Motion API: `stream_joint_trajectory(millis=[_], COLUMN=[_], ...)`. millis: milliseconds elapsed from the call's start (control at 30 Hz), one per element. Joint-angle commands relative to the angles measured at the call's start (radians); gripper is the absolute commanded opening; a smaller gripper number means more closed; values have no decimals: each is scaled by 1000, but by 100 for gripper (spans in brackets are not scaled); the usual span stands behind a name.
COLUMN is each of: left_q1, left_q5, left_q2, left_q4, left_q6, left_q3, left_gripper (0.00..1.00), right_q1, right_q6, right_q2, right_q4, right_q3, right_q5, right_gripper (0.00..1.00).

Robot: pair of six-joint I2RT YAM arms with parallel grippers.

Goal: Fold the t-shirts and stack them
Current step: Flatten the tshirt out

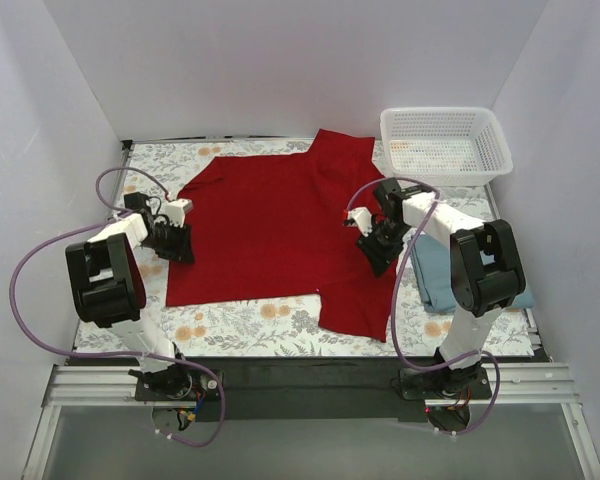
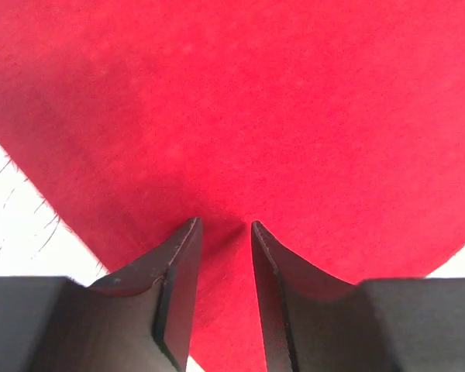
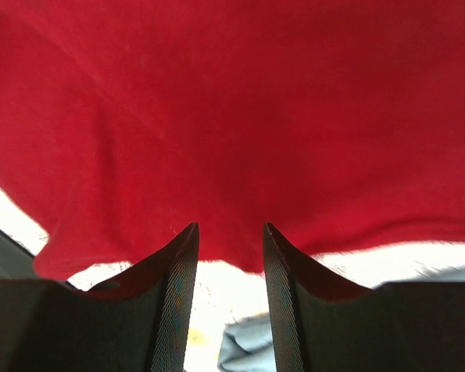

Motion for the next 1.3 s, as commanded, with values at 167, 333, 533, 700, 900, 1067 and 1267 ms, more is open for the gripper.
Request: stream_joint_trajectory(millis=[167,333,533,700,900,1067,1267], left_q1=[78,181,253,231,96,-30,-125], left_q5=[-164,-196,-45,181,63,-115,-213], left_q2=[-71,-140,-198,-195,-42,103,257], left_q4=[-25,-80,-273,-237,47,188,217], left_q6=[84,161,259,154,-110,-188,-227], left_q3=[-166,-237,-149,79,234,357,506], left_gripper=[26,23,24,29,29,29,29], right_q1=[131,246,280,188,99,70,51], right_q6=[21,9,-33,-11,62,140,162], right_q2=[-17,-83,-135,-107,61,230,322], right_q4=[31,-32,-169,-173,-92,-45,-12], right_q3=[-189,-281,-224,11,259,431,446], right_q5=[86,57,-51,-75,-35,40,98], right_gripper=[41,39,38,38,34,31,28])
